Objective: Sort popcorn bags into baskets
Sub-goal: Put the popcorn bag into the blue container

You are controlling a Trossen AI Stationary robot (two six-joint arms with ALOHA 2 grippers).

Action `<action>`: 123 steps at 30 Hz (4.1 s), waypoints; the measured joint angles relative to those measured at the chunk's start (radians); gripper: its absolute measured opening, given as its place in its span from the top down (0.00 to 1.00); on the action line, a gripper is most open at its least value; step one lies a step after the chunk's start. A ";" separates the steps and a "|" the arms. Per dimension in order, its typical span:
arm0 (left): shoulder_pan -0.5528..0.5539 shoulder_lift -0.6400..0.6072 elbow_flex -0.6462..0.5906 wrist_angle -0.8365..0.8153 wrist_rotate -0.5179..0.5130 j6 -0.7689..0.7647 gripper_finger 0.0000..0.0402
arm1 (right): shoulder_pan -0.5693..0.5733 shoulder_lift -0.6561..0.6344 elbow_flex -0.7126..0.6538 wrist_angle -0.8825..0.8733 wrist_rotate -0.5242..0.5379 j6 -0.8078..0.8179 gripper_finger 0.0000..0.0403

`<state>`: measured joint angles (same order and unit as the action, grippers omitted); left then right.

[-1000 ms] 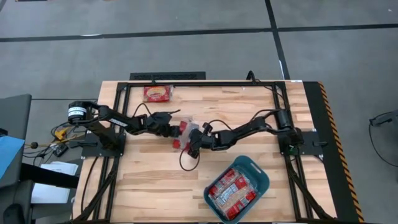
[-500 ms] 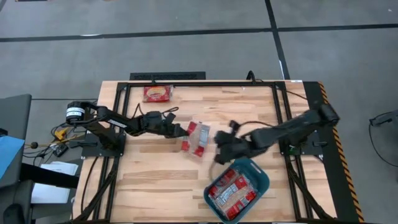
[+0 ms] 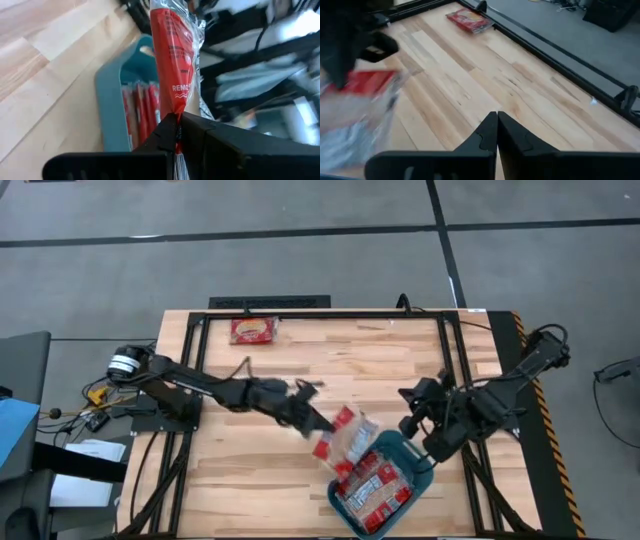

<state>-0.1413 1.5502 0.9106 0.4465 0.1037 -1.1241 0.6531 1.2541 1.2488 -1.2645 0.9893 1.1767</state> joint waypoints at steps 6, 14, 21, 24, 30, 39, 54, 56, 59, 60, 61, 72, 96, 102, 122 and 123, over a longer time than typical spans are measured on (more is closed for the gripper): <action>-0.111 0.147 0.298 -0.231 -0.083 0.130 1.00 | 0.029 -0.005 0.000 -0.060 0.007 0.080 0.94; -0.140 0.342 0.474 -0.257 -0.017 0.085 1.00 | 0.037 -0.005 0.000 -0.058 0.003 0.081 0.95; -0.136 0.425 0.479 -0.259 0.002 -0.005 1.00 | 0.044 -0.005 0.000 -0.061 0.001 0.081 0.91; -0.136 0.434 0.479 -0.260 0.028 -0.014 1.00 | 0.047 -0.005 0.000 -0.063 0.003 0.076 0.92; -0.137 0.434 0.480 -0.237 0.012 -0.003 0.95 | 0.047 -0.005 0.000 -0.068 0.004 0.072 0.96; -0.140 0.433 0.480 -0.184 0.022 0.013 0.70 | 0.047 -0.005 0.001 -0.068 0.004 0.072 0.91; -0.120 0.433 0.480 -0.222 0.124 0.127 0.59 | 0.047 -0.001 0.001 -0.063 0.004 0.072 0.90; -0.099 0.431 0.480 -0.258 0.198 0.158 0.61 | 0.047 0.011 0.001 -0.059 0.004 0.072 0.90; -0.055 0.414 0.480 -0.328 0.302 0.192 0.65 | 0.046 0.020 0.002 -0.061 -0.012 0.072 0.90; -0.040 0.398 0.480 -0.380 0.326 0.213 0.67 | 0.043 0.028 0.002 -0.064 -0.014 0.072 0.90; -0.023 0.382 0.479 -0.434 0.345 0.236 0.68 | 0.040 0.037 0.001 -0.066 -0.019 0.072 0.90; 0.195 0.037 0.474 -1.289 -0.365 0.689 0.77 | 0.018 0.122 0.001 -0.090 -0.021 0.072 0.90; 0.912 -0.014 -0.129 -0.747 -0.377 0.935 1.00 | -0.146 0.231 0.000 -0.085 -0.017 0.046 0.91; 0.893 0.097 -0.125 -0.757 -0.336 0.843 1.00 | -0.133 0.231 0.000 -0.060 -0.020 0.046 0.94; 0.706 -0.081 -0.080 -0.846 -0.485 0.749 1.00 | -0.118 0.230 0.000 -0.049 0.004 0.045 0.95; 0.743 -0.083 -0.078 -0.830 -0.500 0.761 1.00 | -0.120 0.231 0.000 -0.047 0.004 0.045 0.95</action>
<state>0.6013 1.4677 0.8330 -0.3833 -0.3961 -0.3632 0.5335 1.4849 1.2488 -1.3111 0.9936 1.2220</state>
